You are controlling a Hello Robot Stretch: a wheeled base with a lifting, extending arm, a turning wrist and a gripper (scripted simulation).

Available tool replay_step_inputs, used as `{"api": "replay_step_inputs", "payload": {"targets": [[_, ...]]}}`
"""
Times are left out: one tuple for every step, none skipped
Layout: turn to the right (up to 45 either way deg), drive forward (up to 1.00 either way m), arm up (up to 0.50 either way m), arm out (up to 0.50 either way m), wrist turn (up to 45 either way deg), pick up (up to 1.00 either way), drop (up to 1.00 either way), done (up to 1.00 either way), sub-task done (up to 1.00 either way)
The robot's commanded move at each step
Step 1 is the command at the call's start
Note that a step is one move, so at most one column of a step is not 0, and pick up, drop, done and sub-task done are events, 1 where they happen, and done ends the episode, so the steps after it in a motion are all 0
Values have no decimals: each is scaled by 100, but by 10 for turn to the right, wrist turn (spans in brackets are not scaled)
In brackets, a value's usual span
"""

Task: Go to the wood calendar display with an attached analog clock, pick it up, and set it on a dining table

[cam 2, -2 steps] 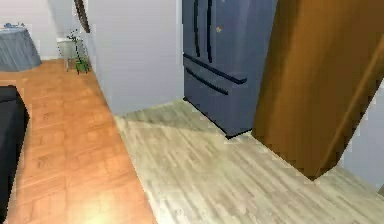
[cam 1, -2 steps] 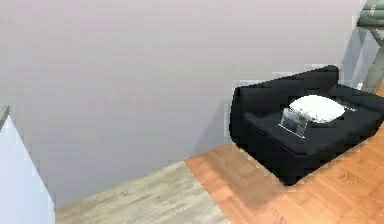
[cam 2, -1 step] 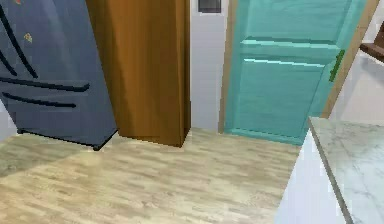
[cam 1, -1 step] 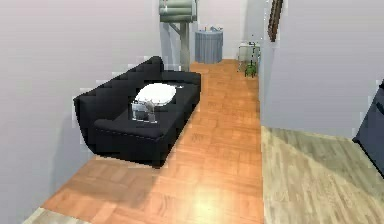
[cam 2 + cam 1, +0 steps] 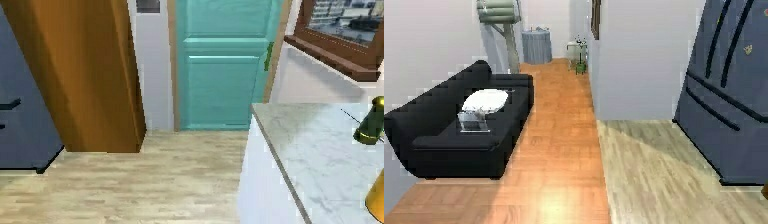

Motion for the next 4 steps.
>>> {"api": "replay_step_inputs", "payload": {"targets": [[0, 15, 0, 0, 0, 0, 0, 0, 0], [0, 100, 0, 0, 0, 0, 0, 0, 0], [30, 0, 0, 0, 0, 0, 0, 0, 0], [0, 20, 0, 0, 0, 0, 0, 0, 0]]}}
